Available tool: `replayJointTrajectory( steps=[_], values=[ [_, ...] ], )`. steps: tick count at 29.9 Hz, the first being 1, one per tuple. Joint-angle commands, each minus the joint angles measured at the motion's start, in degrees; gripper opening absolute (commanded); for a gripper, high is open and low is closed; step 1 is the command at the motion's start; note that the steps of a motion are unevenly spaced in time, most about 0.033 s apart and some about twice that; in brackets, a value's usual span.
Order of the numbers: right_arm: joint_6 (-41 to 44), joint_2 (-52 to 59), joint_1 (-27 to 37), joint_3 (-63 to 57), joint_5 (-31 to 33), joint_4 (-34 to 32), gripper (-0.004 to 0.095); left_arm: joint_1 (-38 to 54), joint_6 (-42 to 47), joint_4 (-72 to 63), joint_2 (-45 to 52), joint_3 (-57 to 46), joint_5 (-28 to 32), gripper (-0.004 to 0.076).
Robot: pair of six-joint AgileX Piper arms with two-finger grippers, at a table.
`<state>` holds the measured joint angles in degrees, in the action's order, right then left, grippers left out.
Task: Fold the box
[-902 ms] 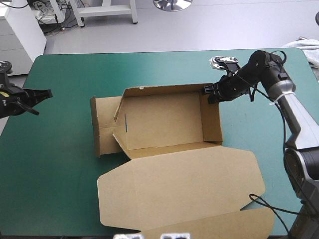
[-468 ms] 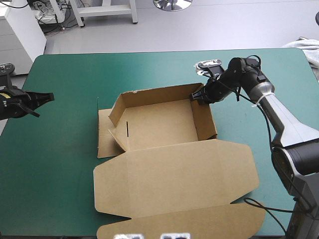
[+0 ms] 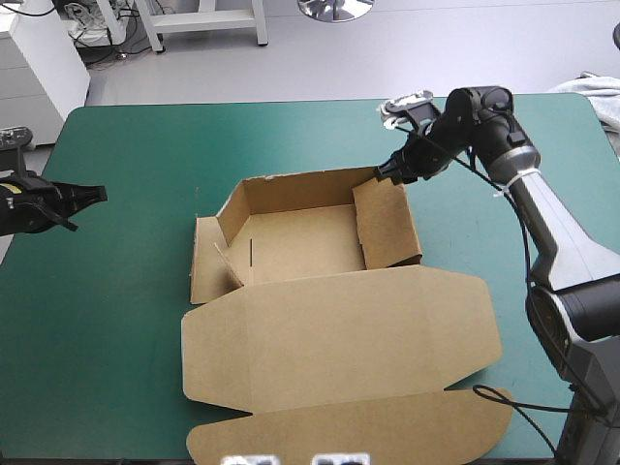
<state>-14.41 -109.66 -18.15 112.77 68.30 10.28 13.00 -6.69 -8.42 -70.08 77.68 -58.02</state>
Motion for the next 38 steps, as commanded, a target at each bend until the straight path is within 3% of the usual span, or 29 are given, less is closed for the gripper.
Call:
replayJointTrajectory(
  steps=[1,7,12,24,38],
  values=[
    [0.99,3.01,0.11,9.39,3.30,-2.53,0.0380,0.19,-0.02,-0.69,1.18,1.68,2.27,-0.0006],
    [5.68,4.69,0.11,18.42,3.57,-3.93,0.0378,0.19,-0.02,-0.69,1.18,1.68,0.16,-0.0006],
    [10.96,6.90,0.11,18.72,3.57,-4.39,0.0378,0.19,-0.02,-0.69,1.18,1.68,-1.26,-0.0007],
    [10.71,7.09,0.11,0.49,3.48,-3.47,0.0378,0.19,-1.04,-0.62,1.18,1.68,-2.91,-0.0008],
    [9.21,0.57,0.11,-4.70,3.48,1.71,0.0378,0.19,-1.04,-0.98,1.18,1.68,-2.17,-0.0010]
  ],
)
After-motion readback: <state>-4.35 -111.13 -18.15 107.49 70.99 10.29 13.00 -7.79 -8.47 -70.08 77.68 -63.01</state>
